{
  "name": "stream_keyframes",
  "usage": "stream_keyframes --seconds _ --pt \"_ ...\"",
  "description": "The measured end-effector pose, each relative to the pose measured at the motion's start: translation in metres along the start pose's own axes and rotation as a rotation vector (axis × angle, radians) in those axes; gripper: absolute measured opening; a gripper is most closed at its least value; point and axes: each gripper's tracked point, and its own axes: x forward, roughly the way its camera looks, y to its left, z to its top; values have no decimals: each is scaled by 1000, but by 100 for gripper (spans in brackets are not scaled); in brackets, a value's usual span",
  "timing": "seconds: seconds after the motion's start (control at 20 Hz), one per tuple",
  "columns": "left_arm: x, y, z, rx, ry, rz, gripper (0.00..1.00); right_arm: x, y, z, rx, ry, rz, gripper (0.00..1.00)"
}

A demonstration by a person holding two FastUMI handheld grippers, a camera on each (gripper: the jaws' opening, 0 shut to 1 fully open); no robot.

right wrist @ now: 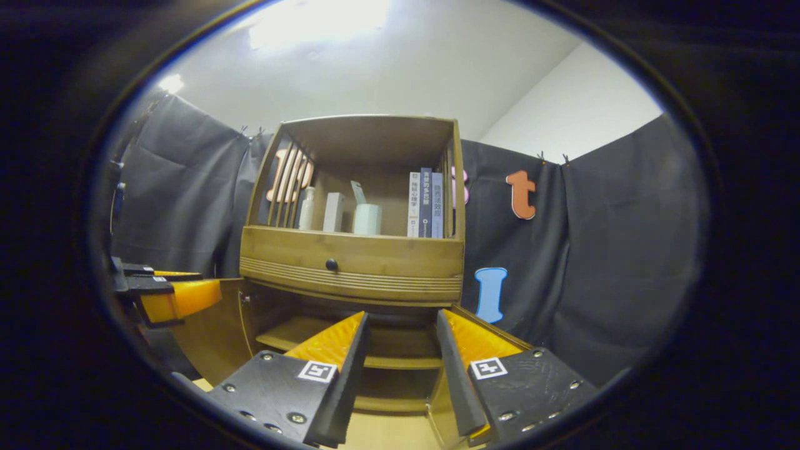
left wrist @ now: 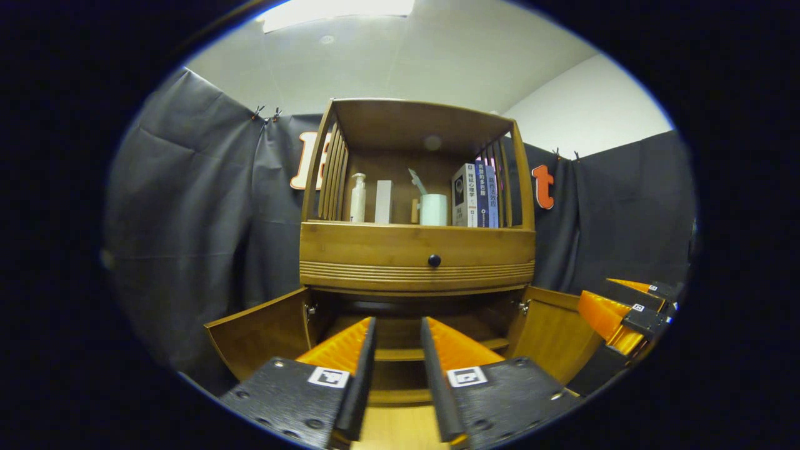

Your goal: Open the right door of the double-door shoe cabinet with the right hand, and open the left door with the left hand.

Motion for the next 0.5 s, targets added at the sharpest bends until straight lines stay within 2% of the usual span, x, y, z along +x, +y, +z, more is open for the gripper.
stream_keyframes --seconds 0.05,0.1,0.15,0.2,0.3,0.5 --pt "1 -1 2 2 -8 -2 62 1 -1 3 7 -7 -8 63" --pt "0 2 4 7 -15 9 74 2 -1 5 12 -13 -17 60" --pt "1 2 4 9 -18 10 86 -1 0 7 16 -15 -17 63" --pt "1 5 5 10 -22 21 98 2 2 5 19 -15 -15 74" --pt "3 5 7 5 -33 25 97 4 5 1 25 -3 -16 96" --pt "1 9 9 27 -35 31 96 4 10 -2 35 6 -18 98"
